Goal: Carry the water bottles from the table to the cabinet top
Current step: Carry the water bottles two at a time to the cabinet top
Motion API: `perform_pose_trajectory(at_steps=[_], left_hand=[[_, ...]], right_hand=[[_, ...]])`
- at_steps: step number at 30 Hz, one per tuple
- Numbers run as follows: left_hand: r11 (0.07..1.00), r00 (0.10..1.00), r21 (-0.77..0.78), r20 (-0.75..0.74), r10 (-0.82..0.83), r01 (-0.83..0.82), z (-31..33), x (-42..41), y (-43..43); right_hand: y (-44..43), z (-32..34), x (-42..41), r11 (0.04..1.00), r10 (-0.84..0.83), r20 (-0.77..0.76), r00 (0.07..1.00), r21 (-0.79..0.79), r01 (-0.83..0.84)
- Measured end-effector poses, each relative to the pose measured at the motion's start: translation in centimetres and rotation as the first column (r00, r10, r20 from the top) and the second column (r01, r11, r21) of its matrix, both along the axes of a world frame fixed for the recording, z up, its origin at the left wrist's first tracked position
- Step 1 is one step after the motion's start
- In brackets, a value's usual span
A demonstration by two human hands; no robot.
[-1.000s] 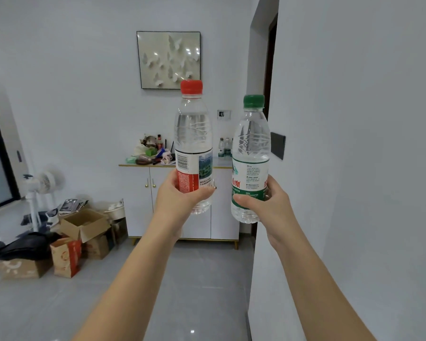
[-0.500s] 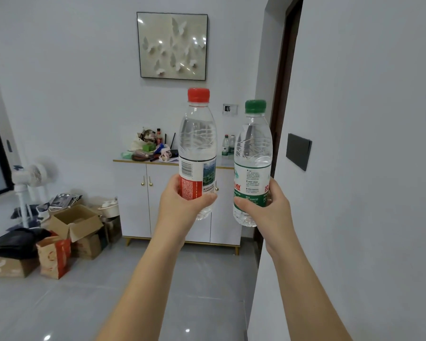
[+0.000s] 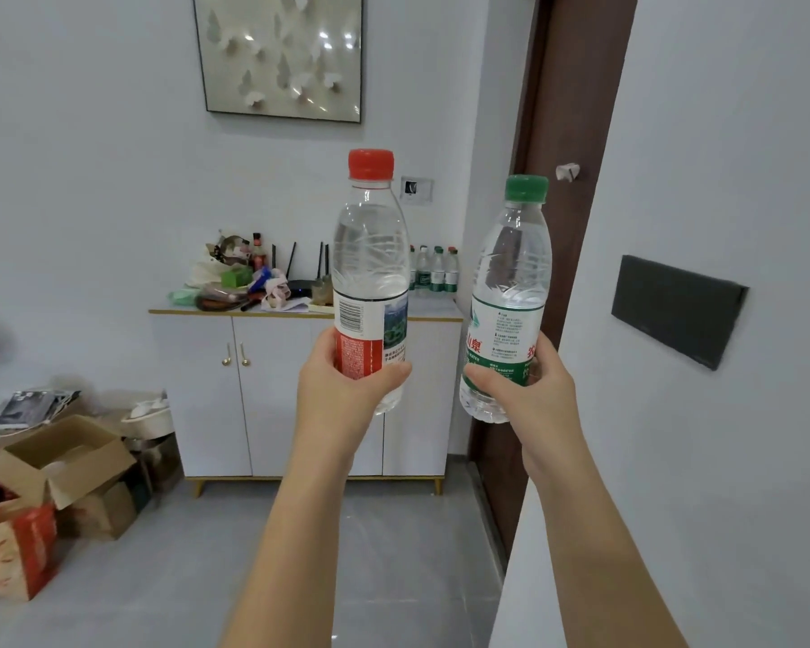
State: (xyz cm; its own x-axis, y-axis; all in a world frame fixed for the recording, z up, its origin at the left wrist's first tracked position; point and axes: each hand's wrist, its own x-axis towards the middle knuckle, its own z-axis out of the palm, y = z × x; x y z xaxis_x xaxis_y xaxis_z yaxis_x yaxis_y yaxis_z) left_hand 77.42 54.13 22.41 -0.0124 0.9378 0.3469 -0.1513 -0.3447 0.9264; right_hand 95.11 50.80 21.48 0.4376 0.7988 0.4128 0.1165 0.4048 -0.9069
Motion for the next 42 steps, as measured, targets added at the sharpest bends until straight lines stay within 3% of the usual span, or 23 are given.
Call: perform_pose_trajectory(at_steps=[7,18,29,42], left_hand=[[1.000,1.000,-0.020,-0.009,-0.018,0.018,-1.2,0.3,8.1],[1.000,1.000,-0.020,-0.004,0.011,-0.012,-2.7,5.0,20.8],[1.000,1.000,0.019,-0.009,0.023,-0.022,-2.3,14.4,36.0],[0.999,1.000,-0.051,-0.031,-0.005,0.003,-5.5,20.6,51.6]], right_hand=[[7.5,-1.6,0.7,0.997,-0.070,-0.020,0.997,-0.027,0.069],[20.2,-2.8,5.1,1.000,-0.003,0.062,0.998,-0.018,0.004],[36.9,-1.5,14.8,0.998,0.035,-0.002,0.999,0.049,-0.035],[52.3,-4.9,20.9,0.999,-0.002,-0.075,0.997,-0.038,-0.001]])
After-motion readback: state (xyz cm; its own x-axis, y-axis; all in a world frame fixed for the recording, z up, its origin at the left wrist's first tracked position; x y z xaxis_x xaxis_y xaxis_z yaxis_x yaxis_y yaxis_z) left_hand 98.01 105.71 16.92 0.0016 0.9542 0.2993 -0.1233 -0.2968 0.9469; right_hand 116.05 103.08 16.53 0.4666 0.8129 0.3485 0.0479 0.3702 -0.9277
